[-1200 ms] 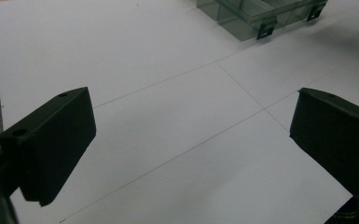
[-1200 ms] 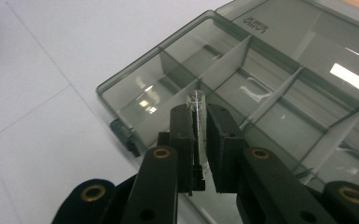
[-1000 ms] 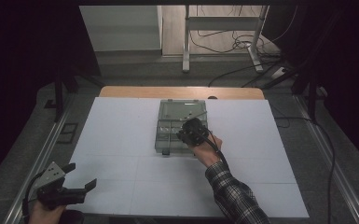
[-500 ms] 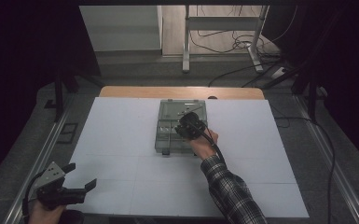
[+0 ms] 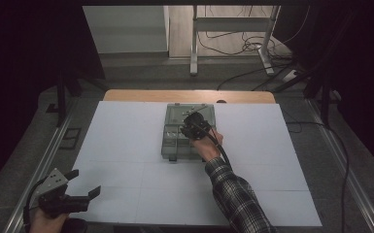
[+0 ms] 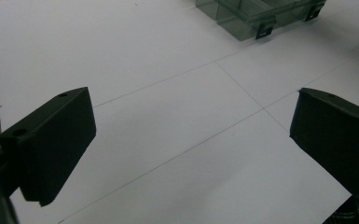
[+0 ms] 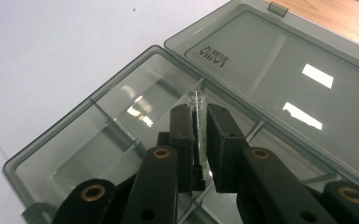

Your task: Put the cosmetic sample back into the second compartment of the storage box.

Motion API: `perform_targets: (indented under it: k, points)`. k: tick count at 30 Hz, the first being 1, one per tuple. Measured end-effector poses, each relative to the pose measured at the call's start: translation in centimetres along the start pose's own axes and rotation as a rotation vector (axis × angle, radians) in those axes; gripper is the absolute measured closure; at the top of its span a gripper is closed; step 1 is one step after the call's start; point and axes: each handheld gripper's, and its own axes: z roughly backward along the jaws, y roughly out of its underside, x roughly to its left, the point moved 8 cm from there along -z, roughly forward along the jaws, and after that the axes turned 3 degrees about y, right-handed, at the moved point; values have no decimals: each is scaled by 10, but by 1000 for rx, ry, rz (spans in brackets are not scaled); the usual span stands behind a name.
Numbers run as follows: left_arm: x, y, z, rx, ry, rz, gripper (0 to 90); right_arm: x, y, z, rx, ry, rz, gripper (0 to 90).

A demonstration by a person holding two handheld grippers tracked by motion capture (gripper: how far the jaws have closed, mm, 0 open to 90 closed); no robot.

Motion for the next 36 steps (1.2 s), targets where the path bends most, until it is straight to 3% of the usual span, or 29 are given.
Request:
perform_targets:
  k: [12, 29, 36]
  points:
    - [0, 0, 0, 1, 1, -1, 8, -1, 6, -18, 29, 13, -20, 778]
    - [0, 0, 1, -12, 4, 5, 4, 1, 5, -5, 26, -16, -27, 632]
    - [-1, -1, 2, -18, 13, -3, 0, 4, 5, 2, 17, -19, -2, 567]
